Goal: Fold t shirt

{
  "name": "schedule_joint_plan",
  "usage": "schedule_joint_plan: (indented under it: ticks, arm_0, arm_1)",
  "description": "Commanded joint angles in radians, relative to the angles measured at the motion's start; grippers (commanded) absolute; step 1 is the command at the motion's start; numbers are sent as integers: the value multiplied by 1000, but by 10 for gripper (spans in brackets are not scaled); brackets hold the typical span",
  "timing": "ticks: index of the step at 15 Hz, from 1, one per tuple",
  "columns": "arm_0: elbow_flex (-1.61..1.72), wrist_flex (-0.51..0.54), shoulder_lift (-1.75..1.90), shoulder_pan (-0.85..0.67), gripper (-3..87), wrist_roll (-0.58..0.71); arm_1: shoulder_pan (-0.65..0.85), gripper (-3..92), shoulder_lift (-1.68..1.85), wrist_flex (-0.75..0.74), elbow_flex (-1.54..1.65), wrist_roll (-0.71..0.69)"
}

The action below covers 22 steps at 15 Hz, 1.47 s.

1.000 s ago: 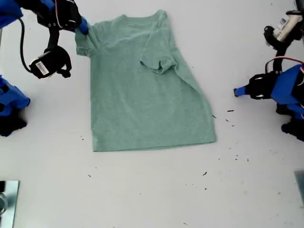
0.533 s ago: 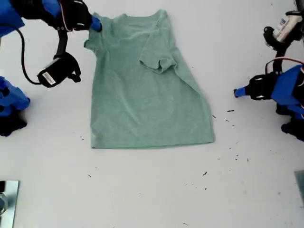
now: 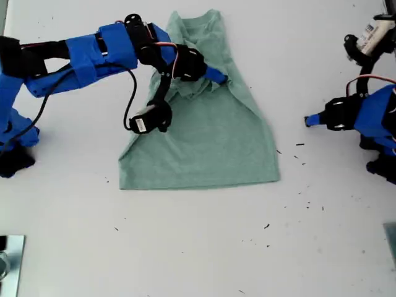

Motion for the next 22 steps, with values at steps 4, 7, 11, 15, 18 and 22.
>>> schedule_joint_plan:
  ticks: [4,7,11,15,18,22]
  arm_0:
    - [339,307,927,-130,177,-15]
    - [1272,-26,1460,-25,-2,-193]
    - [2152,-367,1885,333,-3,-721]
    - [2223,-222,2138,341,-3,-680]
    - [2330,-46,2619,365,-3,-670]
    - [2327,-69,2551,333,-3,-670]
  arm_1:
    - [-6,24,14,6,32,6]
    - [-5,24,14,6,32,6]
    - [-5,24,15,8,34,11]
    - [-100,35,-48,-3,-95,58]
    - [-103,199,-525,166,-698,-52]
    - [-250,322,-1003,163,-1040,-103]
